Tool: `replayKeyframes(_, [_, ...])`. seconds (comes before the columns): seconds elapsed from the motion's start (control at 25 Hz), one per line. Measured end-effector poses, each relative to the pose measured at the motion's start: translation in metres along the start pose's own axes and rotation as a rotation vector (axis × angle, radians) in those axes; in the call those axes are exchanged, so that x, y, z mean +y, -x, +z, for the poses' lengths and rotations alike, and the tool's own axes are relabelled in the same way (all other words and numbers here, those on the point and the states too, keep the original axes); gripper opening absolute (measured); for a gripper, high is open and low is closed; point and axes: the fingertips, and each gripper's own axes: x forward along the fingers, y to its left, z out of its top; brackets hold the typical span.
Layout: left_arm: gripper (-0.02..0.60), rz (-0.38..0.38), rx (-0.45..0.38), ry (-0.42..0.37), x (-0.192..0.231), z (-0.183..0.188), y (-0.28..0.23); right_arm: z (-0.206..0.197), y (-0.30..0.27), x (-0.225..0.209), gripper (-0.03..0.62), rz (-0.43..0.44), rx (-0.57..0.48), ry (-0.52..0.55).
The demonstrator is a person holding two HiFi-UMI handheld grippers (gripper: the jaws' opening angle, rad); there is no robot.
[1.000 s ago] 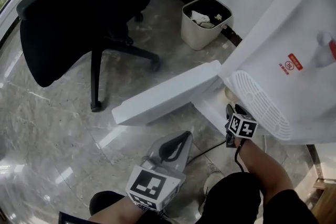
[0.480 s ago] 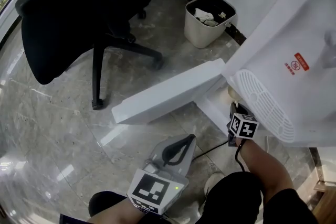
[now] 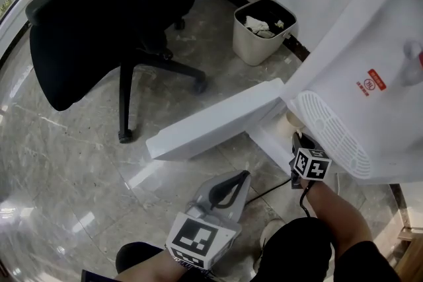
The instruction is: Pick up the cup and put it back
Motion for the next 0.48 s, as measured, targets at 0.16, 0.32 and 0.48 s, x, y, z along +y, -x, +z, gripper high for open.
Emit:
replayKeyframes(0.16, [0.003, 0.046, -0.007, 0.021, 0.001, 0.008, 0.009, 0.009, 0.023, 0.021, 0.054, 0.068, -0.005, 0.015])
replayKeyframes(0.32, [0.003, 0.103, -0.033, 0.121, -0.022, 0.032, 0.033, 0.019, 0.073, 0.055, 0.054, 0.184, 0.034, 0.050])
replayKeyframes(0.48, [0.003, 0.248, -0.001, 0.174, -0.032, 0.037, 0.073, 0.032, 0.152, 0.109, 0.054, 0.317, 0.100, 0.101])
